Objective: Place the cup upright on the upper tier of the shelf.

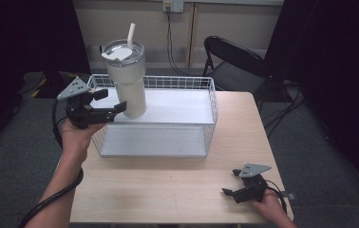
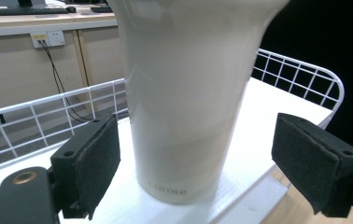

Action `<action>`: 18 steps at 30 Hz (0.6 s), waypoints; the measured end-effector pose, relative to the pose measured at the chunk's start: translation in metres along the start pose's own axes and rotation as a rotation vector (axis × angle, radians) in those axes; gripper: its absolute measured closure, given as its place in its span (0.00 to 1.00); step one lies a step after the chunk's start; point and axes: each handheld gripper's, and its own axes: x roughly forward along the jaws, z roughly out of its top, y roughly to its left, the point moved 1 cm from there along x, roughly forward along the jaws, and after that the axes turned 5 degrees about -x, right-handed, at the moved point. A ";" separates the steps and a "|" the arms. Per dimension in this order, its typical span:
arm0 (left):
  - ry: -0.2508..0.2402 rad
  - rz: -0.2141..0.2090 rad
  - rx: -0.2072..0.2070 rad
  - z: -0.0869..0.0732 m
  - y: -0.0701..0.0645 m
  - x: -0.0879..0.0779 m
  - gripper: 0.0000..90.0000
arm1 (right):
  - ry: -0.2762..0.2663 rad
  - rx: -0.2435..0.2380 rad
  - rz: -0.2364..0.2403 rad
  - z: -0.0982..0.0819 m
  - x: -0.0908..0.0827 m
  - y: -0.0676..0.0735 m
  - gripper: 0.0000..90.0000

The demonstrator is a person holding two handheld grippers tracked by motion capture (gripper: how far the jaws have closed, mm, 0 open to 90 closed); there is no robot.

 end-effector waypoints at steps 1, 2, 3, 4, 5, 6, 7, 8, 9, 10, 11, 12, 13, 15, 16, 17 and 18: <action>-0.007 0.002 -0.003 -0.001 0.000 -0.003 0.17 | 0.000 0.000 0.000 0.000 0.000 0.000 0.14; -0.007 -0.003 -0.004 -0.002 0.000 -0.005 0.17 | 0.000 0.000 0.000 0.000 0.000 0.000 0.14; -0.007 -0.003 -0.004 -0.002 0.000 -0.005 0.17 | 0.000 0.000 0.000 0.000 0.000 0.000 0.14; -0.005 -0.002 -0.003 -0.003 0.000 -0.007 0.17 | 0.000 -0.001 0.000 0.000 0.000 0.000 0.14; -0.005 0.000 0.000 -0.005 0.000 -0.008 0.17 | 0.000 0.000 0.000 0.000 0.000 0.000 0.14; 0.001 -0.006 0.005 -0.006 -0.001 -0.010 0.17 | 0.000 -0.001 0.000 0.000 0.000 0.000 0.14; 0.000 -0.005 0.004 -0.007 -0.001 -0.011 0.17 | 0.000 -0.001 0.000 0.000 0.000 0.000 0.14; -0.002 -0.012 0.003 -0.008 -0.001 -0.012 0.17 | 0.000 -0.001 0.000 0.000 0.000 0.000 0.14; 0.001 -0.018 0.001 -0.009 -0.002 -0.014 0.17 | 0.000 -0.001 0.000 0.000 0.000 0.000 0.14; -0.002 -0.015 0.004 -0.010 -0.002 -0.015 0.17 | 0.001 -0.001 0.000 0.000 0.000 0.000 0.14; -0.006 -0.021 0.000 -0.012 -0.002 -0.017 0.17 | 0.001 -0.001 0.000 0.000 0.000 0.000 0.14; -0.006 -0.024 0.000 -0.013 -0.003 -0.018 0.17 | 0.001 -0.001 0.000 0.000 0.000 0.000 0.14; -0.007 -0.024 -0.002 -0.014 -0.003 -0.019 0.17 | 0.000 -0.001 0.000 0.000 0.000 0.000 0.14; -0.006 -0.029 0.002 -0.017 -0.005 -0.021 0.17 | 0.000 -0.001 0.000 0.000 0.000 0.000 0.14; -0.004 -0.032 0.002 -0.018 -0.005 -0.022 0.17 | 0.000 -0.001 0.000 0.000 0.000 0.000 0.14; -0.005 -0.037 -0.002 -0.019 -0.006 -0.022 0.17 | 0.000 -0.001 0.000 0.000 0.000 0.000 0.14; -0.003 -0.040 0.003 -0.021 -0.007 -0.023 0.17 | 0.001 -0.001 0.000 0.000 0.000 0.000 0.14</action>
